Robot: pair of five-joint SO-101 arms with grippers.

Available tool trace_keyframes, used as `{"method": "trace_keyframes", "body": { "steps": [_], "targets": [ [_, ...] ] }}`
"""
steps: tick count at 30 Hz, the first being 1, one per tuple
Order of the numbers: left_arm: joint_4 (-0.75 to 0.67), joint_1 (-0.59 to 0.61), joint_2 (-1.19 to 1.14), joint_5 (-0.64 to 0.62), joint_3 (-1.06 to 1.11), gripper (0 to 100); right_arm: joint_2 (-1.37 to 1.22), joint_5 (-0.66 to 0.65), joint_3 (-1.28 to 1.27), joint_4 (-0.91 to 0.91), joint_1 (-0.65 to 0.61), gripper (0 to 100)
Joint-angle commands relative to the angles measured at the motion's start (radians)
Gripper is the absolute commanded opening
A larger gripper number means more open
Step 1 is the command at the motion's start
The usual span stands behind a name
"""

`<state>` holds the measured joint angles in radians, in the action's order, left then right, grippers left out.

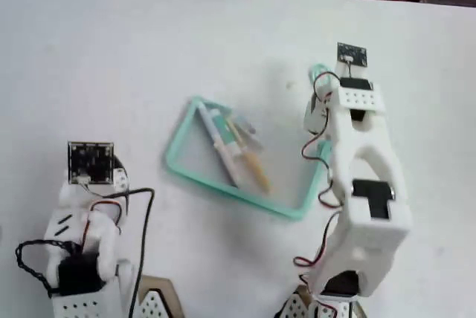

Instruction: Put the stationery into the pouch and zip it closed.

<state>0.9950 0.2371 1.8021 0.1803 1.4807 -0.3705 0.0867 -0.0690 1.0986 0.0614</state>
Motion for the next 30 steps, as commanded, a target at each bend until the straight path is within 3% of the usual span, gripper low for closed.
{"method": "trace_keyframes", "body": {
  "steps": [1, 4, 9, 15, 20, 23, 27, 30],
  "targets": [
    [-0.005, -0.012, -0.015, 0.006, 0.005, 3, -0.091, 0.005, 0.16, 0.002, 0.031, 13.4],
    [0.003, -0.012, -0.005, 0.006, 0.006, 3, -0.186, -0.005, 0.275, 0.039, 0.071, 0.8],
    [0.002, -0.012, 0.019, 0.005, 0.021, 3, -0.306, -0.037, 0.532, 0.079, 0.134, 1.9],
    [0.003, -0.012, 0.021, 0.005, 0.021, 3, -0.447, -0.043, 0.85, 0.087, 0.107, 1.8],
    [-0.003, -0.012, 0.022, 0.005, 0.031, 3, -0.562, -0.035, 1.036, 0.197, 0.099, 2.2],
    [-0.005, -0.059, 0.022, 0.005, 0.026, 3, -0.611, -0.035, 1.122, 0.309, 0.11, 10.0],
    [-0.002, -0.157, 0.022, -0.06, 0.031, 3, -0.639, -0.069, 1.221, 0.484, 0.111, 32.4],
    [-0.009, -0.137, 0.022, -0.132, 0.023, 3, -0.622, -0.178, 1.312, 0.634, 0.107, 33.1]
  ]
}}
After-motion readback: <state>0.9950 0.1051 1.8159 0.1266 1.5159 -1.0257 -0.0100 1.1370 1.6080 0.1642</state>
